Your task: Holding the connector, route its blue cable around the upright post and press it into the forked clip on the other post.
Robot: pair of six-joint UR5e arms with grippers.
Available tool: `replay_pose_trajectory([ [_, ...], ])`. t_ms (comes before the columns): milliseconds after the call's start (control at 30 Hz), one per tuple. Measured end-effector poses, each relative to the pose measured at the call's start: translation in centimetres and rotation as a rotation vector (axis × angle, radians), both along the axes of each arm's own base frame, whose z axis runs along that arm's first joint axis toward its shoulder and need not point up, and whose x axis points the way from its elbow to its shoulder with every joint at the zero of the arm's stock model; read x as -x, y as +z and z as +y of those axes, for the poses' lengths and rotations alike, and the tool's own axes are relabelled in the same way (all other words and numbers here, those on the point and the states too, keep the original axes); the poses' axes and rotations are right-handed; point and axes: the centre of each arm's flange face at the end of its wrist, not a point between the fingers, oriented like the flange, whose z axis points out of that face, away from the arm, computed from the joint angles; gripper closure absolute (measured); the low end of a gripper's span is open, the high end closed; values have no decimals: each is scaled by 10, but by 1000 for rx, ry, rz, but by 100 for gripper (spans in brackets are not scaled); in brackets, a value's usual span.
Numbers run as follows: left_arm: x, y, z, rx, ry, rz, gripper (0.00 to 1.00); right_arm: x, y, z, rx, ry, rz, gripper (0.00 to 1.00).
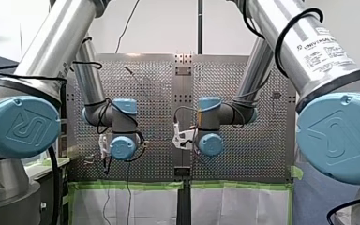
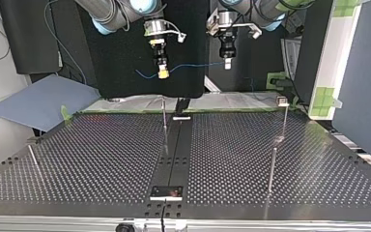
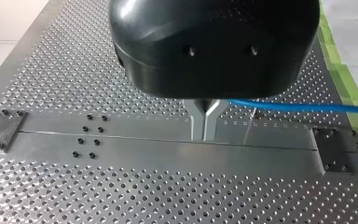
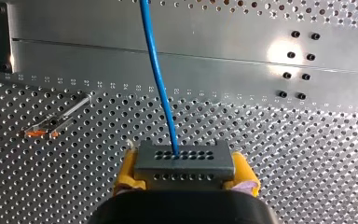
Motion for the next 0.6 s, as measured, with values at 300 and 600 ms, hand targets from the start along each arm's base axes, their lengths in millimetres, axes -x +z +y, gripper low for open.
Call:
replay_pose_trajectory([
  [300, 0, 0, 0, 0, 0, 0, 94, 0, 0, 0, 0, 0, 0, 100],
  [600, 0, 0, 0, 0, 0, 0, 94, 0, 0, 0, 0, 0, 0, 100],
])
